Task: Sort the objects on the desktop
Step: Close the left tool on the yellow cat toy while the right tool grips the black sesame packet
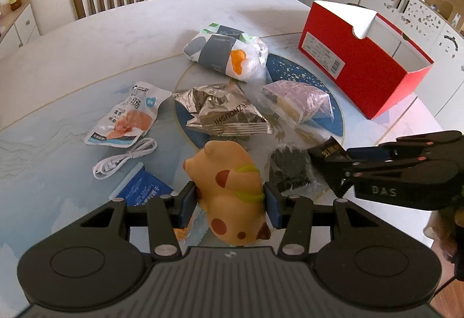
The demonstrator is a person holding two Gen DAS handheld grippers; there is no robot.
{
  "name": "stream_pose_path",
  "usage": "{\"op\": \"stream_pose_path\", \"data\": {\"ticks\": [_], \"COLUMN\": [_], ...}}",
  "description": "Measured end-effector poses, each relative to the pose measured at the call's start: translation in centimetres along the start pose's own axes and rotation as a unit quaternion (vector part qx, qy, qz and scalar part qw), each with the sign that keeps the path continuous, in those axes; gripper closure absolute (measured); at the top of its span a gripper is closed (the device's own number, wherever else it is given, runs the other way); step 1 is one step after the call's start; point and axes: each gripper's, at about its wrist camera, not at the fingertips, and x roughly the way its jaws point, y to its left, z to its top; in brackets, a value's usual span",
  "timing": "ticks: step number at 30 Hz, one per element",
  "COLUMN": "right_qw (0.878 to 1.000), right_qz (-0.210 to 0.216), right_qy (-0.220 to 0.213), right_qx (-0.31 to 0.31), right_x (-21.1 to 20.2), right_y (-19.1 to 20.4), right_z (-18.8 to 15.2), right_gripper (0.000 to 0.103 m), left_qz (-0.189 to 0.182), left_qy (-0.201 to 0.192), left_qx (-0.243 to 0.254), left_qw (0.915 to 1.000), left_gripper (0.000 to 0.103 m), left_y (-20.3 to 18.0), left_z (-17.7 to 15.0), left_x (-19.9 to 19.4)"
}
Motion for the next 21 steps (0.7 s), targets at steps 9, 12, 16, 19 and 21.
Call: {"op": "stream_pose_path", "data": {"ticks": [9, 12, 16, 19, 21], "right_qw": [1.0, 1.0, 1.0, 0.999, 0.999], "right_qz": [-0.009, -0.004, 0.004, 0.009, 0.014], "right_qy": [0.006, 0.002, -0.001, -0.005, -0.008], "right_qx": [0.01, 0.021, 0.031, 0.034, 0.035], "right_x": [1.1, 0.4, -1.0, -2.4, -3.4], "right_y": [-0.1, -0.4, -0.5, -0.6, -0.7], "right_z": [-0.6, -0.6, -0.2, 0.2, 0.5], "right_gripper": [0.068, 0.069, 0.069, 0.069, 0.069], "left_qz": [0.002, -0.002, -0.01, -0.013, -0.015], "left_qy": [-0.002, -0.001, -0.004, -0.007, -0.008], "left_qx": [-0.007, -0.009, -0.008, -0.004, 0.0], "left_qw": [1.0, 1.0, 0.9999, 0.9999, 0.9998], "left_gripper": [0.055, 0.055, 0.055, 0.055, 0.055], "left_y": [0.2, 0.3, 0.1, -0.2, -0.4], "left_z": [-0.5, -0.4, 0.1, 0.5, 0.7], "left_x": [-0.9, -1.3, -2.2, -2.9, -3.3]}}
